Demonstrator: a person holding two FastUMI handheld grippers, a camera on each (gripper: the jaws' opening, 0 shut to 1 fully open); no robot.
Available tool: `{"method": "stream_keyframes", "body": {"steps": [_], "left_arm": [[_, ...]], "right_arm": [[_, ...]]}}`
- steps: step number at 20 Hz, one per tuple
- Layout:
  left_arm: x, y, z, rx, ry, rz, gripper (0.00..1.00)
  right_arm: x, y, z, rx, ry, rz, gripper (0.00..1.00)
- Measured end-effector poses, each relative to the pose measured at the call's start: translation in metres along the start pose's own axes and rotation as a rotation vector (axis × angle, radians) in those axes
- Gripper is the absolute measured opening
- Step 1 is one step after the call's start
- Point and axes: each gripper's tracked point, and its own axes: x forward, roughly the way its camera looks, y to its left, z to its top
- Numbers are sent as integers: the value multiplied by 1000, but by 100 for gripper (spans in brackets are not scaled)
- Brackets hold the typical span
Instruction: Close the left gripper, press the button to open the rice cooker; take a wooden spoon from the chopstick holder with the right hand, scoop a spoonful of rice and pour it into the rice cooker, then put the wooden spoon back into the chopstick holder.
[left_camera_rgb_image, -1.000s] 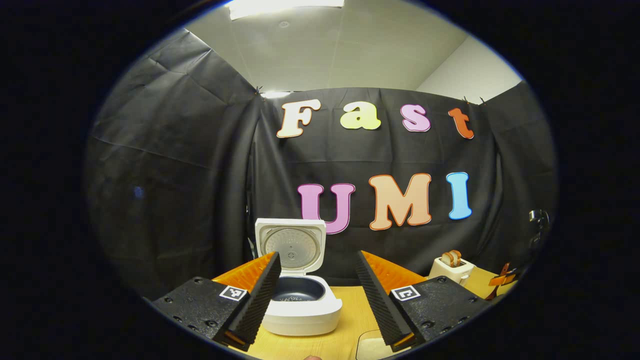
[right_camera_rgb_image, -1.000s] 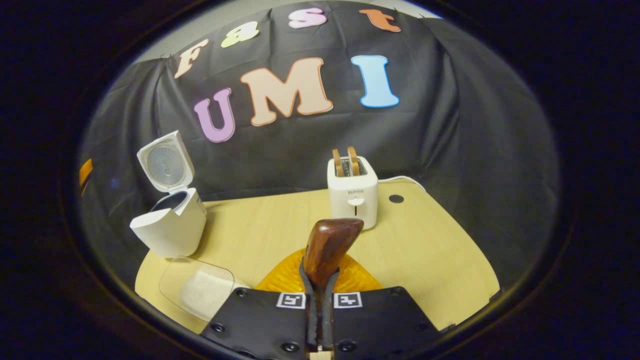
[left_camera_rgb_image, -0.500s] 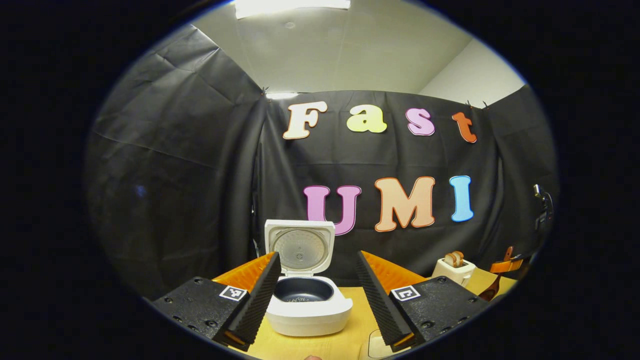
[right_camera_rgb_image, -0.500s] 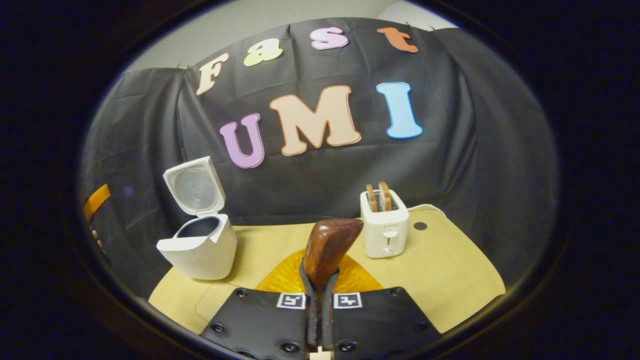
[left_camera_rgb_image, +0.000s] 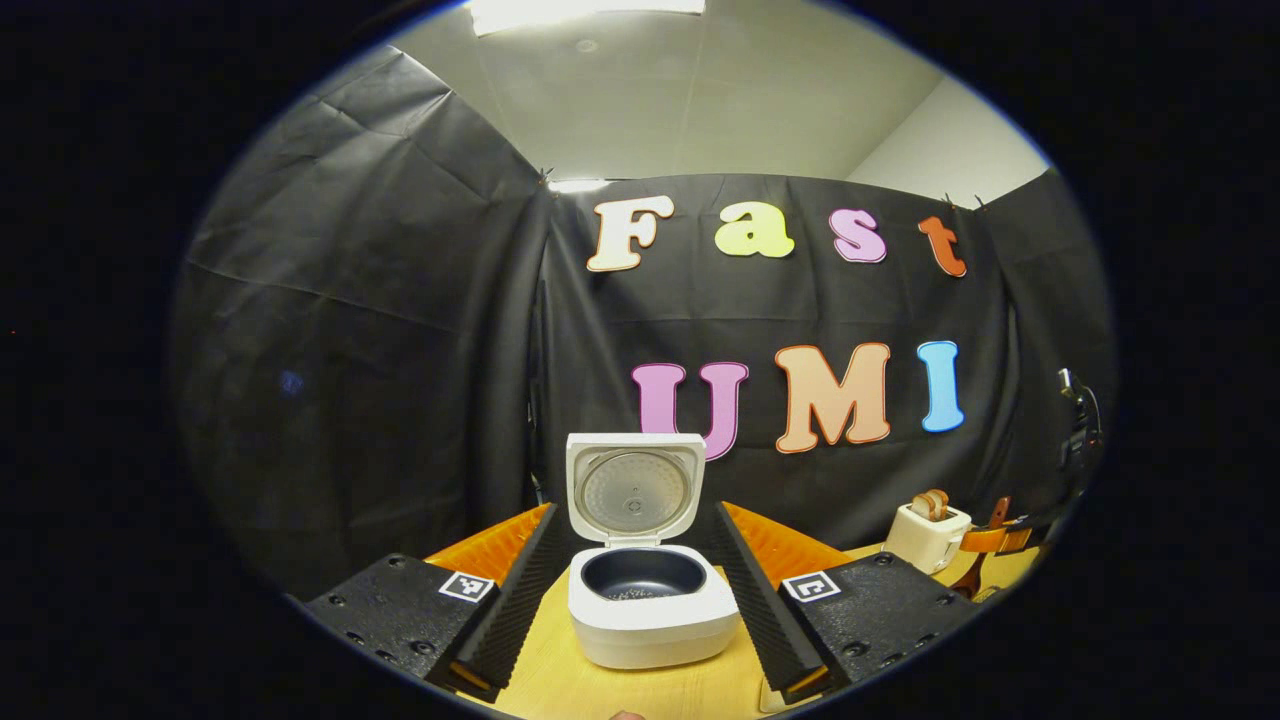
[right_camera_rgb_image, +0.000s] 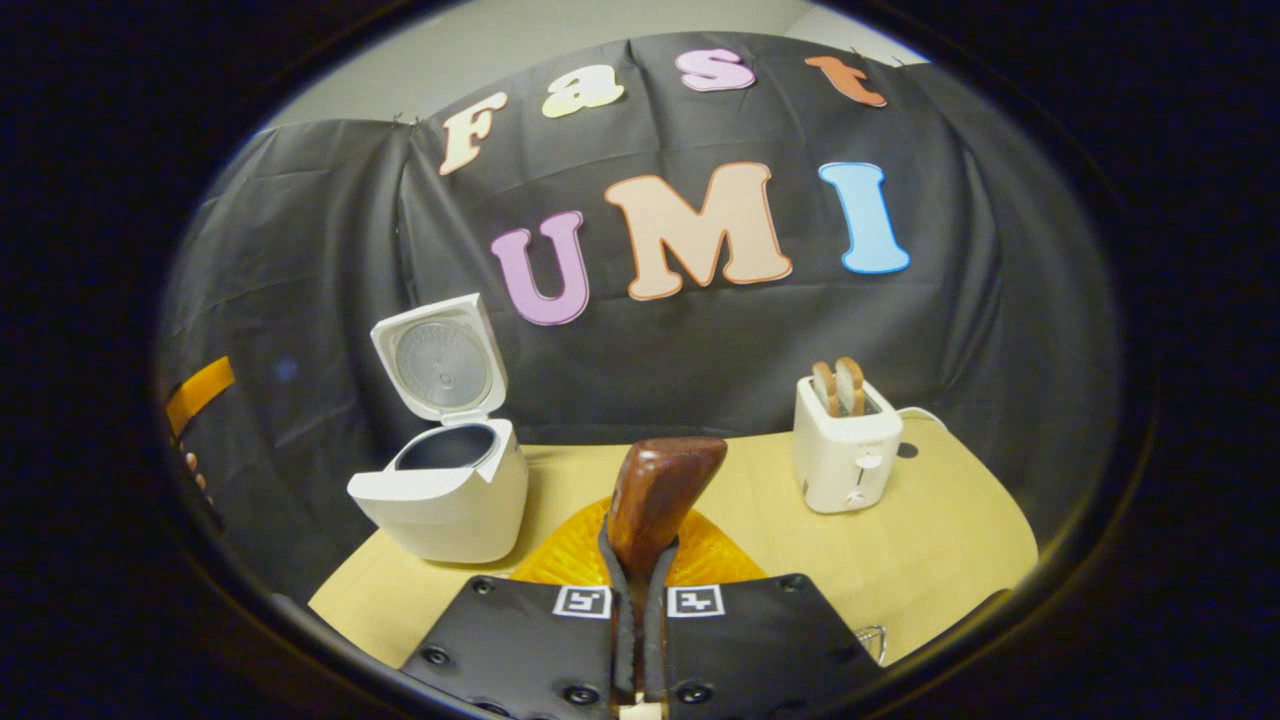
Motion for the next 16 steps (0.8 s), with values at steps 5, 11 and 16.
{"method": "stream_keyframes", "body": {"steps": [5, 11, 16], "left_arm": [[3, 9, -7, 2, 18, -9, 88], [1, 19, -19, -12, 48, -11, 88], [-3, 31, -23, -9, 64, -1, 89]], "right_arm": [[20, 16, -25, -26, 22, -6, 7], [46, 27, -67, -106, 44, -31, 7], [57, 31, -88, -128, 22, -64, 6]]}}
